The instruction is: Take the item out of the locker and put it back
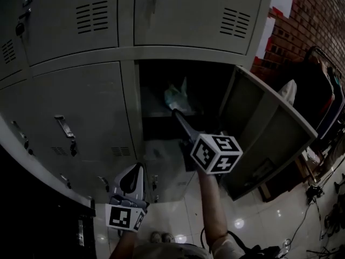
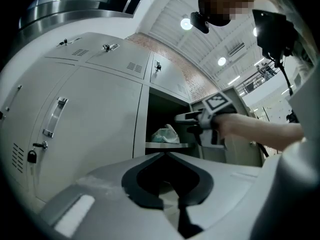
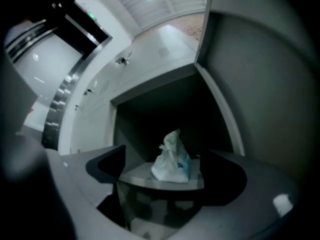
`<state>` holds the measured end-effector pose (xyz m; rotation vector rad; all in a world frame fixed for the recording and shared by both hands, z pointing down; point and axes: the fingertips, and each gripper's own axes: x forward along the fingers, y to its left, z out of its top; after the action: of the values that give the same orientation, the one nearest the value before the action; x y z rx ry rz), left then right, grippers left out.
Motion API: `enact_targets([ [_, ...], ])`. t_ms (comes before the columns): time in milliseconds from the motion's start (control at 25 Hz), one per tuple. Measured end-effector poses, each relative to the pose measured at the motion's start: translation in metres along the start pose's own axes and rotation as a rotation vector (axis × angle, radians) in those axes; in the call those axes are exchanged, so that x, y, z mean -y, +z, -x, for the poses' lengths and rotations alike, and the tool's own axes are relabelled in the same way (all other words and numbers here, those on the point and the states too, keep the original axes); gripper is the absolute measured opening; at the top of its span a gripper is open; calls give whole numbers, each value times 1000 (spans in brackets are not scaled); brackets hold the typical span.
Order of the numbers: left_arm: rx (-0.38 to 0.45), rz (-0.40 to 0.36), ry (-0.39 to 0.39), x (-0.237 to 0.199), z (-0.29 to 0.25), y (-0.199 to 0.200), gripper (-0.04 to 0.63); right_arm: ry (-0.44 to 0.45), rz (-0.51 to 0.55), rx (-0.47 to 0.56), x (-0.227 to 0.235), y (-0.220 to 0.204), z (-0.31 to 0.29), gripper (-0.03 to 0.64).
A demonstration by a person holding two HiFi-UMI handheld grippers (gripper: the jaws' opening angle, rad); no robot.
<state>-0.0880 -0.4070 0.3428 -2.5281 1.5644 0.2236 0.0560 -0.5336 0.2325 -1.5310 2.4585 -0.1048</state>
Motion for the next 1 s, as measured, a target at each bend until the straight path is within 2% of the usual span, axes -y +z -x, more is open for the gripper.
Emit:
enact_targets([
  [120,-6,-5,7,-5,-4,-2,6,-76,-31,-137,22,-5,-54,474],
  [240,-1,-9,23,-13,-5,0,6,-114,-48,-214,32,-20,-78,474],
  [400,-1,-6,47,-26,-5,-1,6,-96,-32,-224,26,-28,-87,474],
  [560,-5,2,49,-29,-5,-5,6,-118,43,-231,26,-28,-89,462],
  [600,-7,5,49,-30,-5,-7,6,-135,72,-225,28,-27,-88,418],
  [680,-8,11,48,-29,-5,-8,6,-142,137,-203,30,-23,-85,56],
  [720,-7,13,47,-29,-5,-8,6,-131,152,-195,29,-21,-84,12],
  [1000,5,16,48,-28,-6,-4,6,-83,136,-173,20,-18,-78,9],
])
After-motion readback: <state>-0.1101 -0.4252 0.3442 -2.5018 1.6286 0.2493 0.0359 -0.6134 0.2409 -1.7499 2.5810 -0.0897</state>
